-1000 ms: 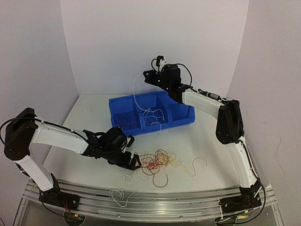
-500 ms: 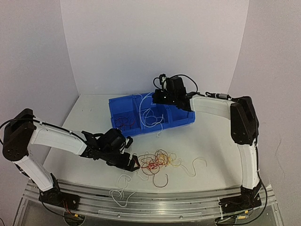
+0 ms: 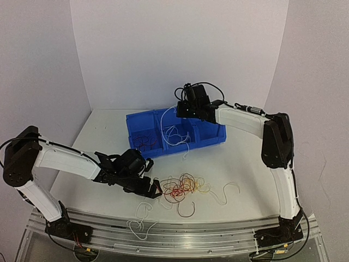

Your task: Untangle the cables

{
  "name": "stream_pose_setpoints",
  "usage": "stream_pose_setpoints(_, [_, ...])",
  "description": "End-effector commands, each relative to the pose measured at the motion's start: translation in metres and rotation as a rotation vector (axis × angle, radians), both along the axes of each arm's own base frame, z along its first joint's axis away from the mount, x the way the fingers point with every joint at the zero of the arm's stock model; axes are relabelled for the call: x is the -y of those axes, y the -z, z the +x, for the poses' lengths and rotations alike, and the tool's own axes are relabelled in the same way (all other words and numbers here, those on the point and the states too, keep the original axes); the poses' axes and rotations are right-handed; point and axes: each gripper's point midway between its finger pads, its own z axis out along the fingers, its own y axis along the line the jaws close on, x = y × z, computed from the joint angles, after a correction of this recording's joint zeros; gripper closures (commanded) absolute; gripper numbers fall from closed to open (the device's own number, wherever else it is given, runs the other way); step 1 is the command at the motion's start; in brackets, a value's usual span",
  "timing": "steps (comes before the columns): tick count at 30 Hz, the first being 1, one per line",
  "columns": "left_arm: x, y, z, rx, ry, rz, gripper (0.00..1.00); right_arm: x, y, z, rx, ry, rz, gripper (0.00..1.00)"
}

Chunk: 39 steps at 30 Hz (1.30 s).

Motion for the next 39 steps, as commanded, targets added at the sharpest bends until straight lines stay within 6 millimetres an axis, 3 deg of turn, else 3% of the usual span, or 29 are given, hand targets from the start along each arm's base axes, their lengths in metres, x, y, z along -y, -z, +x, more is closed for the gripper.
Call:
stream_pose_setpoints(1, [0.006,-0.008,0.004,0.004,-0.021,-0.012,0.00,0.003,0.041,-0.002,-0.063,0.023,-0.094,1.00])
stream_pose_setpoints(9, [0.006,-0.008,0.005,-0.001,-0.029,-0.014,0.00,-0.007,0.091,-0.025,-0.233,-0.038,-0.059,1.00])
stream_pose_setpoints(19, [0.005,-0.007,0.003,-0.013,-0.037,-0.020,0.00,0.004,0.117,-0.041,-0.332,-0.008,-0.099,1.00])
stream_pose_setpoints(23, [0.006,-0.011,0.003,-0.008,-0.036,-0.030,0.00,0.006,0.104,-0.026,-0.285,0.044,-0.107,0.99])
stream_pose_setpoints(28, [0.007,-0.014,0.003,-0.008,-0.041,-0.040,0.00,-0.004,0.077,-0.020,-0.260,0.019,-0.074,0.82])
stream_pose_setpoints(34, [0.004,-0.017,0.003,0.000,-0.048,-0.050,0.00,-0.007,0.022,-0.042,-0.227,-0.074,-0.036,0.75])
stream_pose_setpoints(39, [0.002,-0.019,0.001,0.002,-0.049,-0.051,0.00,0.001,-0.004,-0.083,-0.209,-0.168,-0.090,0.52])
